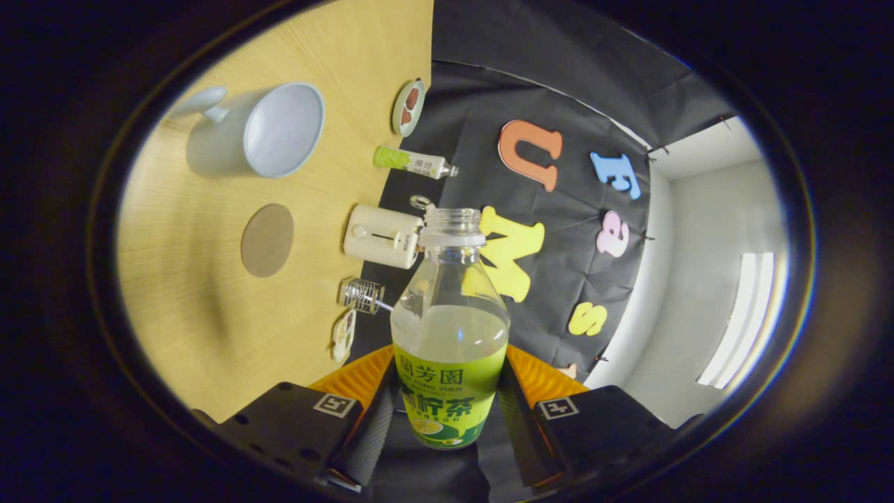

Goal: Take the bottle from table, then pour the juice into the cup, finally place the bottle on the coaster

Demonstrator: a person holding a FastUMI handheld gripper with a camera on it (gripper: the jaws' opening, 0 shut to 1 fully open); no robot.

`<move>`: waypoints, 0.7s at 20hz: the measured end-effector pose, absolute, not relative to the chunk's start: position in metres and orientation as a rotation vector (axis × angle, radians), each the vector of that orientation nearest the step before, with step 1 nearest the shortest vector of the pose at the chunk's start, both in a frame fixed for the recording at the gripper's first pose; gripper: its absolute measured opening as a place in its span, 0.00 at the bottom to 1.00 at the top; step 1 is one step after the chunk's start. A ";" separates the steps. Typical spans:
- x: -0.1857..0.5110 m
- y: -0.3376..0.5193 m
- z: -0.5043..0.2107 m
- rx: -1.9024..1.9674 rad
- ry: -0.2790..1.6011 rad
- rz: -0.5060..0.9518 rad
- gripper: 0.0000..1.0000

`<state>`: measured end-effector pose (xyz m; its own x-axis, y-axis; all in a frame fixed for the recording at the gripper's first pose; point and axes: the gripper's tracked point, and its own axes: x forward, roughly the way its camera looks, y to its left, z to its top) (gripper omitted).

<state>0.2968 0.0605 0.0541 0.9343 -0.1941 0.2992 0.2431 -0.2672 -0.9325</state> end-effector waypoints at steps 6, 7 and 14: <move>0.294 0.065 0.053 -1.826 -0.027 -0.432 0.80; 0.294 0.066 0.053 -1.829 -0.027 -0.432 0.80; 0.291 0.072 0.050 -1.880 -0.031 -0.426 0.80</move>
